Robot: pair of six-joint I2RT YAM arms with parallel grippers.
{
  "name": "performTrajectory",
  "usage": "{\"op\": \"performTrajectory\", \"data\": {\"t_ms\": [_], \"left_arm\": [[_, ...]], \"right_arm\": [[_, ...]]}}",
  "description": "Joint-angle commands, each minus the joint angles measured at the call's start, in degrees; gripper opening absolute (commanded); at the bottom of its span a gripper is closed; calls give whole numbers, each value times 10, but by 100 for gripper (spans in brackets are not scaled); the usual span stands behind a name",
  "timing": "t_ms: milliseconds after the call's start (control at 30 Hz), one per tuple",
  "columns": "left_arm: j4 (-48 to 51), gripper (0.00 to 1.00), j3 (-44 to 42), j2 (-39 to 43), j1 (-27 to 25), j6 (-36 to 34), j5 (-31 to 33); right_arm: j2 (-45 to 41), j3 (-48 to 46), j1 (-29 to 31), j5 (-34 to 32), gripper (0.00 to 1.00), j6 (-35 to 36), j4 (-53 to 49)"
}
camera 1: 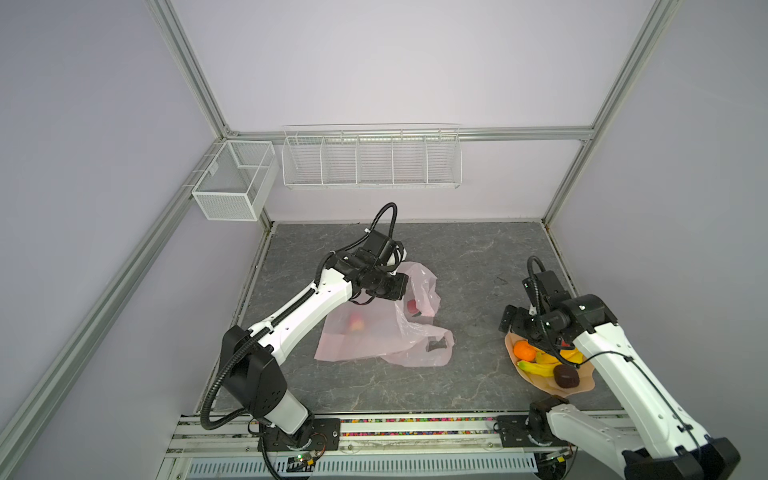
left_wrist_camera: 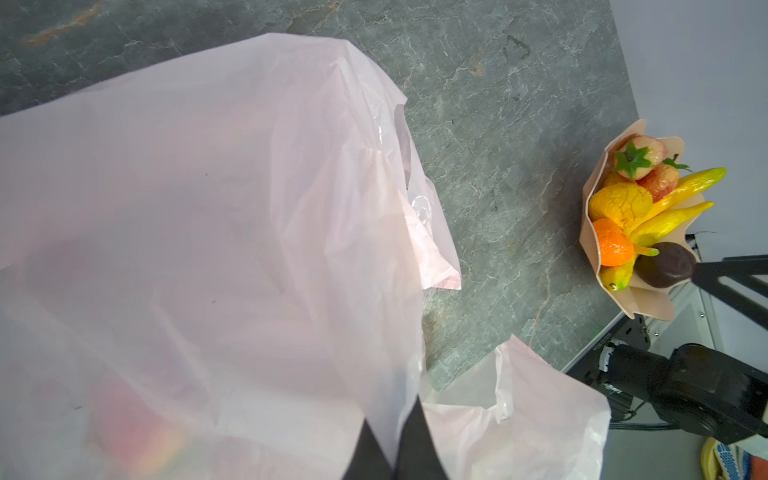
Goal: Place the fruits into the plastic bag
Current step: 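Move the right gripper back over the bowl above the orange, then lower the right gripper onto the orange and close on it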
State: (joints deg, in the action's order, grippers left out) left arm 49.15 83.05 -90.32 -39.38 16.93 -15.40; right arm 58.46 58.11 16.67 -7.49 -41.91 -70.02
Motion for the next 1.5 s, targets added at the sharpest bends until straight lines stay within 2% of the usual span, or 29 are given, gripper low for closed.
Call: {"op": "performTrajectory", "data": {"t_ms": [0,167,500,567,1000,1467], "left_arm": [[-10,0,-2,3,2,0,-24],[-13,0,-7,-1,2,-15,-37],[-3,0,-5,0,2,-36,-46],[0,0,-4,0,2,-38,-48],[5,0,3,0,2,-47,-57],[9,0,8,-2,2,-50,-54]], "right_arm": [[-14,-28,-8,-45,99,-20,-40],[-20,-60,-30,-41,95,-21,-22],[33,-95,-46,-39,87,-28,37],[46,-97,-65,-33,85,-27,49],[88,-141,-79,-25,77,-54,125],[116,-156,-101,-28,69,-44,175]]}}
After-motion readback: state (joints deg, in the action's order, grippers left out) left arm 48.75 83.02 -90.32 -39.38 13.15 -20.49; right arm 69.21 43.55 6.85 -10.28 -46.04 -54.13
